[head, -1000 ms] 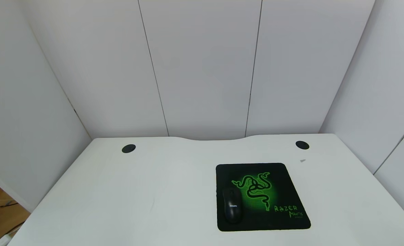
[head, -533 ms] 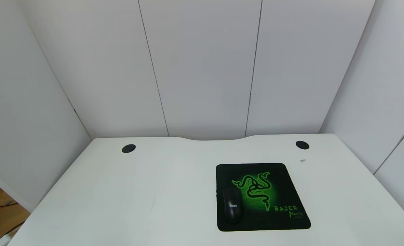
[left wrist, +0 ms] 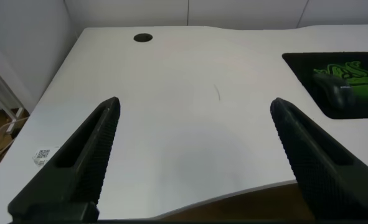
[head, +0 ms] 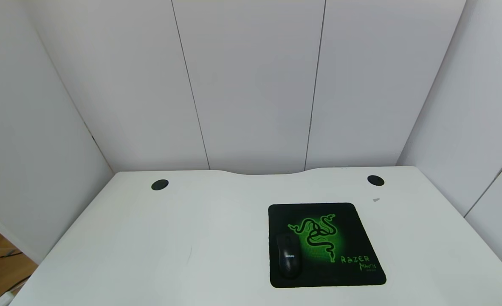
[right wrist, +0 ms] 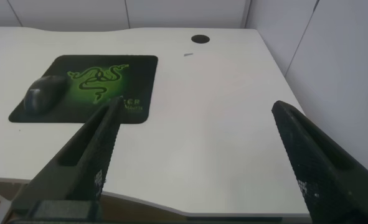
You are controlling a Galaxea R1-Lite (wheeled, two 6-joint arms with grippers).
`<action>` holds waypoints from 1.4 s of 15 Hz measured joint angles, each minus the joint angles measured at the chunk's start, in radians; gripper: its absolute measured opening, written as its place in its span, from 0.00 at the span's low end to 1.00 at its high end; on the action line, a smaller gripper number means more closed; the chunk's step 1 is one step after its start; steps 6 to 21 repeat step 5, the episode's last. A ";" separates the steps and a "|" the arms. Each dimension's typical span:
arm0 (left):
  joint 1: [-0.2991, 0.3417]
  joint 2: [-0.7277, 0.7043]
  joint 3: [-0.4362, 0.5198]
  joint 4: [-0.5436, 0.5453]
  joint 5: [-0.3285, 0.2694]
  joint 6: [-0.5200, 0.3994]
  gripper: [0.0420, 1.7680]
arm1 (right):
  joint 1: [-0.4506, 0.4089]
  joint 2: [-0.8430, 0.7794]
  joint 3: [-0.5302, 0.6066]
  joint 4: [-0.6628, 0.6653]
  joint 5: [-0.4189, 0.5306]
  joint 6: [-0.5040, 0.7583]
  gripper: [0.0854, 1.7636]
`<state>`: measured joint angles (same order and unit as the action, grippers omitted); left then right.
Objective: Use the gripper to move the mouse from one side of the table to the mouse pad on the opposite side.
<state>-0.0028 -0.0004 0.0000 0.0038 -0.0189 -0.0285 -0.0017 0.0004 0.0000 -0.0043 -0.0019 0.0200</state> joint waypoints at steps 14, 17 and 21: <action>0.000 0.000 -0.001 0.000 0.003 -0.007 0.97 | 0.000 0.000 0.000 0.000 0.000 0.000 0.97; 0.000 0.000 -0.001 0.000 0.003 -0.007 0.97 | 0.000 0.000 0.000 0.000 0.000 0.000 0.97; 0.000 0.000 -0.001 0.000 0.003 -0.007 0.97 | 0.000 0.000 0.000 0.000 0.000 0.000 0.97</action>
